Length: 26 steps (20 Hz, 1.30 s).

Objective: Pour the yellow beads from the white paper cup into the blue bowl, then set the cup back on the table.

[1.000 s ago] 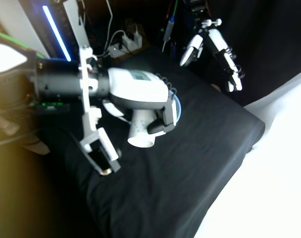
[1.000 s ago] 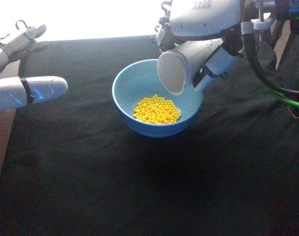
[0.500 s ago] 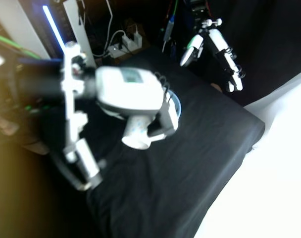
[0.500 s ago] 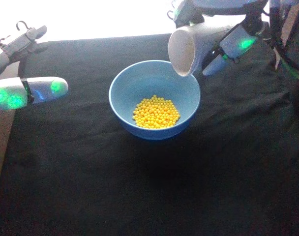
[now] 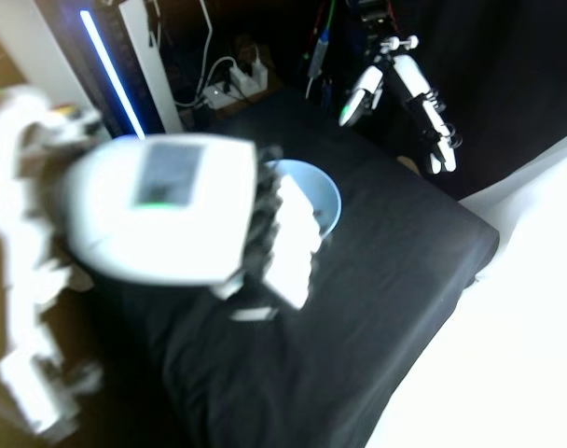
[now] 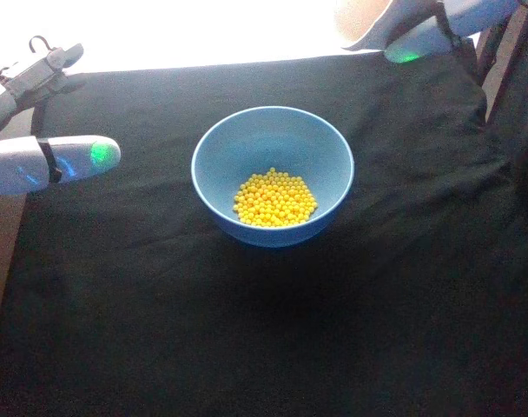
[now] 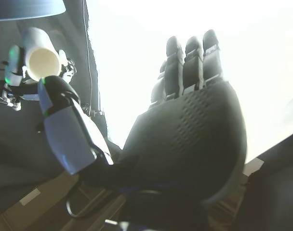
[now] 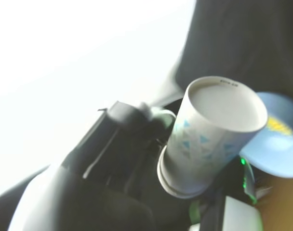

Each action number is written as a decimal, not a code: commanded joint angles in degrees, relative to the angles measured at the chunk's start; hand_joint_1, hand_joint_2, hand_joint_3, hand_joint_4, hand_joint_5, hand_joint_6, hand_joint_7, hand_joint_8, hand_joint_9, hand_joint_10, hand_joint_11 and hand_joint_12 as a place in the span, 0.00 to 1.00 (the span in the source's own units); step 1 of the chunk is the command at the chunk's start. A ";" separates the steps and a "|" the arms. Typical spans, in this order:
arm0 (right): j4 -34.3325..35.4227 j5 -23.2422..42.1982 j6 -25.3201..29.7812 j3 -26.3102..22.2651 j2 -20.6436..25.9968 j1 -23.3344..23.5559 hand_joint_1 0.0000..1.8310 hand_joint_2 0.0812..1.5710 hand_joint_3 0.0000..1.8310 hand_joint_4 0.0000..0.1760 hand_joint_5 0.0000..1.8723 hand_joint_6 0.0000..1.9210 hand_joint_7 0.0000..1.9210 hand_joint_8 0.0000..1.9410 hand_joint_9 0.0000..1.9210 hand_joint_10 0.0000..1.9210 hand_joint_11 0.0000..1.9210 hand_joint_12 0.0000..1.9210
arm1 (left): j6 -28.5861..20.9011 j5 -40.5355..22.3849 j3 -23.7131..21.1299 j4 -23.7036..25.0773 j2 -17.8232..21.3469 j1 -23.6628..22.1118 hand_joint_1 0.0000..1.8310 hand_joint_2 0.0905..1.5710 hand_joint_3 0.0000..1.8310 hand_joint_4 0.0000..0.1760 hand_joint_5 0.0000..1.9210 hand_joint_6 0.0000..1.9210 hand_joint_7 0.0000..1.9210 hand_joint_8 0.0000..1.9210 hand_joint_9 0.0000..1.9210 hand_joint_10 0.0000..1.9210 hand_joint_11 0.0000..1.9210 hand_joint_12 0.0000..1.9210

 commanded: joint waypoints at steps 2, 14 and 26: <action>8.98 8.96 -0.11 1.82 -0.22 -1.95 0.69 0.68 0.00 0.00 0.54 0.44 0.54 0.51 0.53 0.94 0.48 1.00 | -0.63 -7.03 0.08 -0.92 0.23 -0.39 0.28 0.49 0.00 0.10 0.03 0.00 0.15 0.00 0.06 0.00 0.00 0.14; 46.78 29.04 -0.11 5.93 -1.30 -22.65 0.69 0.66 0.00 0.00 0.53 0.47 0.67 0.26 0.64 0.29 0.44 0.63 | -0.86 -7.58 -0.07 -1.50 -0.18 0.23 0.28 0.49 0.00 0.25 0.03 0.00 0.13 0.00 0.05 0.01 0.02 0.03; 58.95 32.22 -0.10 9.76 -6.29 -30.73 0.70 0.64 0.00 0.00 0.54 0.48 0.74 0.08 0.58 0.27 0.39 0.49 | -1.33 -7.60 0.40 -1.60 -1.50 0.73 0.32 0.49 0.01 0.37 0.03 0.00 0.15 0.00 0.03 0.00 0.00 0.00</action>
